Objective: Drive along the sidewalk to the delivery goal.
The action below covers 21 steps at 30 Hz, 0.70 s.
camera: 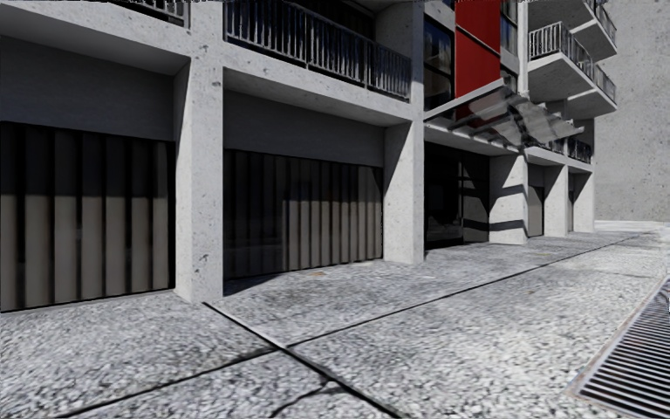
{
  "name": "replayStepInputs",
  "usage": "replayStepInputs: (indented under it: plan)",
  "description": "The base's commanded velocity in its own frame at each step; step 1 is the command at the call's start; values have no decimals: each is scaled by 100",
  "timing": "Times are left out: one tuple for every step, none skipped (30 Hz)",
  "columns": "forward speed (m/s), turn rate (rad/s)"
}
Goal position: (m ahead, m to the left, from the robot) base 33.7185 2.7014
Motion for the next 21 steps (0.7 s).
replayStepInputs:
  plan:
    - [174, -48]
    - [174, -48]
    - [174, -48]
    - [174, -48]
    - [174, -48]
    - [174, -48]
    - [174, -48]
    - [174, -48]
    - [174, -48]
    - [174, -48]
    - [174, -48]
    - [174, -48]
    - [174, -48]
    - [174, -48]
    - [174, -48]
    - [174, -48]
    - [174, -48]
    - [174, -48]
    - [174, -48]
    - [174, -48]
    - [174, -48]
